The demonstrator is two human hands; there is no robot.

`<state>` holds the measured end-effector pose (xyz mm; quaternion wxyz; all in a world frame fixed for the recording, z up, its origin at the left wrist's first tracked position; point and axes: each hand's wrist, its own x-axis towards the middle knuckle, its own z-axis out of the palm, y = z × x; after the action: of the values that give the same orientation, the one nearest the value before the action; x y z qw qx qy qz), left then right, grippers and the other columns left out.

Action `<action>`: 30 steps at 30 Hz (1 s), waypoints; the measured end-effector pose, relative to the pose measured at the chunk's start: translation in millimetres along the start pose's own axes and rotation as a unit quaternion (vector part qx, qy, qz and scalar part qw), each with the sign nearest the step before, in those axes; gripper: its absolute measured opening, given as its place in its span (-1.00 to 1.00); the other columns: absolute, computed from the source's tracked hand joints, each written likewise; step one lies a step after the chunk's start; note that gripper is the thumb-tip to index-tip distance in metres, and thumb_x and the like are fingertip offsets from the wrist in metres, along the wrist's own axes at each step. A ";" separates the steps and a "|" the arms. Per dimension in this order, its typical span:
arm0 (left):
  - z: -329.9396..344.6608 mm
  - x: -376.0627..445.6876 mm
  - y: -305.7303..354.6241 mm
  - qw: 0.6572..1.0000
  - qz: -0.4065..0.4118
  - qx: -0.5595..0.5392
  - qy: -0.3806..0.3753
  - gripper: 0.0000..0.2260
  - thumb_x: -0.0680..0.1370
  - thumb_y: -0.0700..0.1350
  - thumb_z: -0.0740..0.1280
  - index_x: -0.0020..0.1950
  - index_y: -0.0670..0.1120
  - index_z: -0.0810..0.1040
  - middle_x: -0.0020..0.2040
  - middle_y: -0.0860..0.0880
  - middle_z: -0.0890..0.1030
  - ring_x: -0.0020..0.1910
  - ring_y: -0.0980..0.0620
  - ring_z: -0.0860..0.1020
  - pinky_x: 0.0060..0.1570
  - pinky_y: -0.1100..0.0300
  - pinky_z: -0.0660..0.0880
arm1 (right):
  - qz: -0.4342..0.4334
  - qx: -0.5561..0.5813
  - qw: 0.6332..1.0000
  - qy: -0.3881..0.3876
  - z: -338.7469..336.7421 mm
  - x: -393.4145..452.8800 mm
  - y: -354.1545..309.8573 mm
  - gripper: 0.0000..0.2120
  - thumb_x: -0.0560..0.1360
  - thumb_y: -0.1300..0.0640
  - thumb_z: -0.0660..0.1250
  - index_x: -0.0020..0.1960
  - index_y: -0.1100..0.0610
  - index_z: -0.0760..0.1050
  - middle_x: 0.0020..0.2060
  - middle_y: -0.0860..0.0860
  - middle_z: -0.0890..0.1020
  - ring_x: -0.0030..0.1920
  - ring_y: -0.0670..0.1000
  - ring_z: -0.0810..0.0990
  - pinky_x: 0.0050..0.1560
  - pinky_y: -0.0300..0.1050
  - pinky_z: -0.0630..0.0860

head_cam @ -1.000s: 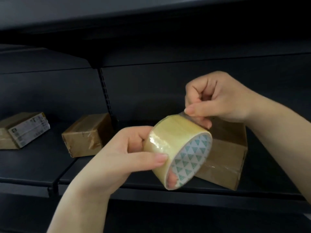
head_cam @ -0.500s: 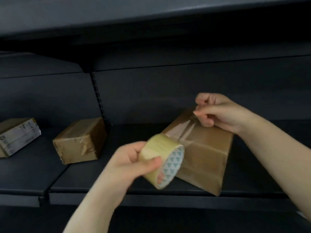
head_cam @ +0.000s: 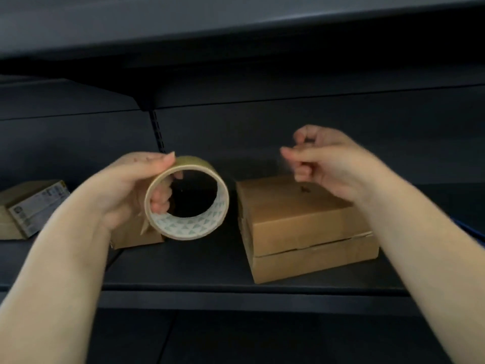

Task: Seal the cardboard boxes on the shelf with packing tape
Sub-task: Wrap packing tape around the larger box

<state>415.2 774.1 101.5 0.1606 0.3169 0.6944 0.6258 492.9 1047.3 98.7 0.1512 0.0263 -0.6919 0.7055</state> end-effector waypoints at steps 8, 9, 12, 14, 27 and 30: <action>-34.4 10.5 -2.2 0.967 -0.046 -0.209 -0.140 -0.69 0.59 -0.09 0.24 -0.14 -0.35 0.48 -0.44 -0.29 0.56 -0.43 -0.13 0.59 -0.30 0.02 0.48 | 0.043 -0.064 0.996 0.047 -61.8 -1.9 -2.2 -0.82 0.48 0.29 0.29 -0.19 0.07 0.34 -0.46 -0.05 0.42 -0.46 -0.10 0.36 -0.46 -0.26 0.37; -28.1 16.8 -4.3 0.971 -0.039 -0.177 -0.154 -0.71 0.55 -0.08 0.30 -0.18 -0.32 0.49 -0.49 -0.23 0.55 -0.49 -0.08 0.56 -0.37 0.07 0.48 | 0.045 -0.064 0.996 0.047 -64.9 -3.2 -2.6 -0.81 0.48 0.29 0.29 -0.19 0.07 0.34 -0.46 -0.05 0.41 -0.45 -0.09 0.35 -0.46 -0.26 0.37; -10.3 31.2 2.6 0.991 -0.090 0.100 -0.014 -0.69 0.25 0.06 0.51 -0.45 -0.15 0.55 -0.64 -0.01 0.41 -0.67 0.11 0.36 -0.61 0.32 0.32 | 0.063 -0.103 0.990 0.075 -79.9 -7.0 -10.7 -0.78 0.47 0.32 0.29 -0.15 0.03 0.34 -0.39 -0.01 0.46 -0.45 -0.09 0.34 -0.45 -0.26 0.37; -3.6 41.0 15.0 0.948 -0.110 0.296 0.032 -0.63 0.18 0.21 0.54 -0.41 -0.10 0.65 -0.47 -0.06 0.58 -0.46 0.01 0.54 -0.38 0.19 0.50 | 0.058 -0.142 0.982 0.110 -91.9 -8.8 -15.5 -0.76 0.47 0.34 0.29 -0.11 0.02 0.34 -0.33 0.04 0.46 -0.43 -0.08 0.35 -0.40 -0.22 0.37; 6.5 78.1 10.2 0.933 -0.140 0.319 -0.093 -0.30 -0.15 0.37 0.52 -0.22 -0.08 0.69 -0.55 0.05 0.49 -0.68 0.18 0.30 -0.72 0.36 0.20 | 0.102 -0.192 0.973 0.076 -126.4 -0.1 4.0 -0.73 0.45 0.31 0.32 -0.24 0.07 0.26 -0.45 0.00 0.42 -0.43 -0.04 0.32 -0.29 -0.13 0.35; 8.8 82.1 6.2 0.922 -0.161 0.341 -0.086 -0.33 -0.09 0.34 0.52 -0.19 -0.11 0.69 -0.54 0.04 0.48 -0.67 0.17 0.30 -0.70 0.36 0.20 | 0.115 -0.194 0.972 0.071 -128.4 1.5 8.2 -0.75 0.45 0.31 0.32 -0.23 0.07 0.28 -0.45 0.00 0.42 -0.43 -0.03 0.33 -0.27 -0.12 0.36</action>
<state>360.7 833.6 120.3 0.2004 0.2887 0.8912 0.2869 511.6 1174.0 85.8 0.1203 -0.1337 -0.8013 0.5706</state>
